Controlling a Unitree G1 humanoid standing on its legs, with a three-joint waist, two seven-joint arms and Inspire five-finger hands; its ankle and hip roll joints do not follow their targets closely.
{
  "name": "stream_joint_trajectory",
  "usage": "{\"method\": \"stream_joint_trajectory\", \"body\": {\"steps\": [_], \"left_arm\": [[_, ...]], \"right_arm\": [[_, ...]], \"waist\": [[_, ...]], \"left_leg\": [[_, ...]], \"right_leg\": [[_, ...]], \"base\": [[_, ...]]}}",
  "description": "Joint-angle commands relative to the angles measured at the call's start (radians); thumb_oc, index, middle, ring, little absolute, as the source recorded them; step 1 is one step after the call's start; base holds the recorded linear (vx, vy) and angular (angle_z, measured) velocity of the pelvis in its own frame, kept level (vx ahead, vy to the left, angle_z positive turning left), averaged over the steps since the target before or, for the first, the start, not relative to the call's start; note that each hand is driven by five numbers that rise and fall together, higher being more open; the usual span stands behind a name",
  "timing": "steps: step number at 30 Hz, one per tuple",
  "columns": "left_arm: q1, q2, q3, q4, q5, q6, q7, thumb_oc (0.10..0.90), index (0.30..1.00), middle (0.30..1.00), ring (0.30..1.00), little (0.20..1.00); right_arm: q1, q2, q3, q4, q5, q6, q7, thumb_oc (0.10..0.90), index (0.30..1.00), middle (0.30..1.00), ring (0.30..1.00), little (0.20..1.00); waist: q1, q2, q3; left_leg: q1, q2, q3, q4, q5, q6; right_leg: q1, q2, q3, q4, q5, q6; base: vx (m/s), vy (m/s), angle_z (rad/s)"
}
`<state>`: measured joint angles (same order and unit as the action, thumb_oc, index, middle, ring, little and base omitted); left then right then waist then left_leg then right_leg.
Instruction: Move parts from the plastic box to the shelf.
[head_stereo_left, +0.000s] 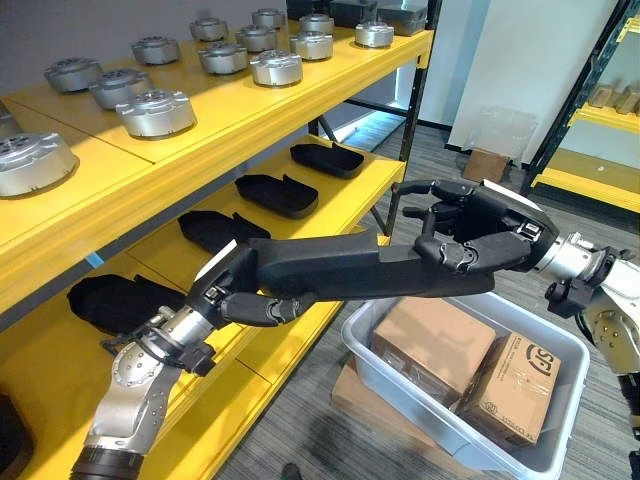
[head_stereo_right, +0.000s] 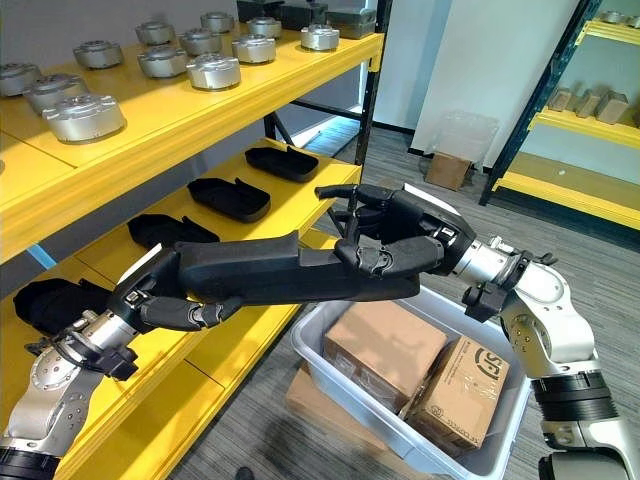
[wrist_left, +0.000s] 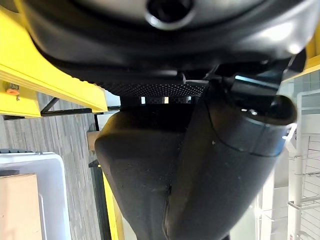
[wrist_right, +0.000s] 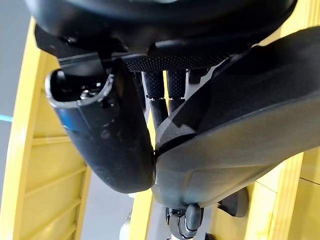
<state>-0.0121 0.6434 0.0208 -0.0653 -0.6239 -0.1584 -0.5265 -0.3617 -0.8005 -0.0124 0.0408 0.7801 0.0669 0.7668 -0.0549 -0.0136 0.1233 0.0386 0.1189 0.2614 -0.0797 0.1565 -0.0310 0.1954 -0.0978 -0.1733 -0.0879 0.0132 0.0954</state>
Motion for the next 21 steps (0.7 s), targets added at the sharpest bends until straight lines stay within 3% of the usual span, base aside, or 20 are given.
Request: {"method": "stream_joint_trajectory", "body": {"steps": [1, 10, 21], "left_arm": [[-0.123, -0.042, 0.042, -0.150, -0.114, -0.090, -0.005, 0.400, 0.300, 0.300, 0.300, 0.300], [-0.118, -0.047, 0.047, -0.148, -0.110, -0.093, 0.000, 0.400, 0.300, 0.300, 0.300, 0.300], [-0.103, -0.053, 0.064, -0.160, -0.102, -0.091, -0.005, 0.400, 0.300, 0.300, 0.300, 0.300]], "right_arm": [[-0.102, 0.065, -0.095, -0.138, 0.117, -0.072, -0.052, 0.900, 1.000, 1.000, 1.000, 1.000], [-0.055, 0.085, -0.128, -0.148, 0.137, -0.108, -0.095, 0.900, 1.000, 1.000, 1.000, 1.000], [-0.017, 0.092, -0.158, -0.170, 0.124, -0.102, -0.080, 0.900, 1.000, 1.000, 1.000, 1.000]], "waist": [[-0.009, -0.025, -0.057], [-0.020, -0.019, -0.056], [-0.024, -0.016, -0.055]], "left_leg": [[0.126, 0.050, -0.005, 0.003, -0.180, -0.042], [0.129, 0.049, 0.004, 0.002, -0.180, -0.041], [0.126, 0.050, 0.010, 0.002, -0.178, -0.041]], "right_leg": [[-0.054, 0.013, -0.006, 0.010, -0.015, -0.031], [-0.057, 0.011, 0.000, 0.010, -0.012, -0.031], [-0.061, 0.010, 0.003, 0.010, -0.011, -0.031]], "base": [[0.00, 0.000, 0.00], [0.00, 0.000, 0.00], [0.00, 0.001, 0.00]]}}
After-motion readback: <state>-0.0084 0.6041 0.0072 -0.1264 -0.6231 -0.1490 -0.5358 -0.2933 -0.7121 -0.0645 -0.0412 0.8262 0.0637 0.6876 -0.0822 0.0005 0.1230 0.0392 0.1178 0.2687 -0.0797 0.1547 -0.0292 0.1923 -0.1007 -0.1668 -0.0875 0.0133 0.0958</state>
